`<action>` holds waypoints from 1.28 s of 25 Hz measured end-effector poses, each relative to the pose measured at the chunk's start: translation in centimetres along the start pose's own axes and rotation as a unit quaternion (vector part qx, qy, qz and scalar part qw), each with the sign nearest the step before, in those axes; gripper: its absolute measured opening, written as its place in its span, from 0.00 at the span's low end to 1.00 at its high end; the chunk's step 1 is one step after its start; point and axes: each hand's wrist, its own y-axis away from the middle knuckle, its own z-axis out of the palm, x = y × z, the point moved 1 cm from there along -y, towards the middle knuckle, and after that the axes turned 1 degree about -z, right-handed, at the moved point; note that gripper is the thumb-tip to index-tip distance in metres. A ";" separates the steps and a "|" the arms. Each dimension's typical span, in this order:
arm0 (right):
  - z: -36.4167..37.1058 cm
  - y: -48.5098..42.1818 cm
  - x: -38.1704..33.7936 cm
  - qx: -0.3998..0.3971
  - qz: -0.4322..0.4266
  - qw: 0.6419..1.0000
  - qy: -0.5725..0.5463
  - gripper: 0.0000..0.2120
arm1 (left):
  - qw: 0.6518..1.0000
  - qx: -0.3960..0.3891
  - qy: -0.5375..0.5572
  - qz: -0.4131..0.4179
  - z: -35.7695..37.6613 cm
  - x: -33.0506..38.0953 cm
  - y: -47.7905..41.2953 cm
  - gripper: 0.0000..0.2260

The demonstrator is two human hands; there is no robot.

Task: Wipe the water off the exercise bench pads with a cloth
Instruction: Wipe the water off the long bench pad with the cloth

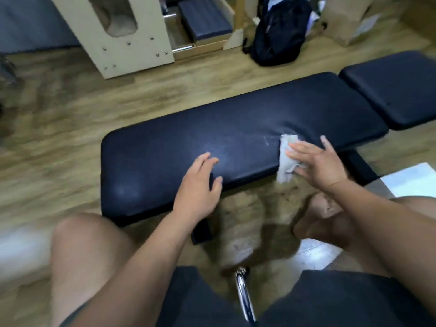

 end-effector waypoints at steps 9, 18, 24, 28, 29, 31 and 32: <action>2.5 -0.2 -4.0 0.082 -0.090 0.992 -0.037 0.23 | 0.993 -0.083 -0.048 0.064 5.6 8.1 -7.5 0.18; -1.8 0.4 13.1 -0.014 -0.027 0.999 -0.040 0.21 | 0.985 -0.116 -0.127 0.012 9.5 9.4 -7.6 0.24; -4.2 3.2 22.4 0.049 0.284 0.932 -0.222 0.18 | 0.985 -0.122 -0.120 0.000 10.5 9.6 -6.5 0.30; -4.6 1.2 22.3 0.169 0.442 0.835 -0.281 0.10 | 0.988 -0.107 -0.110 -0.015 11.1 9.9 -5.8 0.30; -4.5 0.2 22.0 0.148 0.440 0.849 -0.253 0.11 | 0.988 -0.106 -0.109 -0.018 11.2 9.9 -5.7 0.30; -4.6 -1.8 21.7 0.078 0.438 0.878 -0.176 0.13 | 0.990 -0.095 -0.103 -0.029 11.5 10.1 -5.7 0.30; -4.7 -2.7 21.7 0.052 0.439 0.883 -0.156 0.13 | 0.991 -0.088 -0.100 -0.035 11.7 10.2 -5.7 0.30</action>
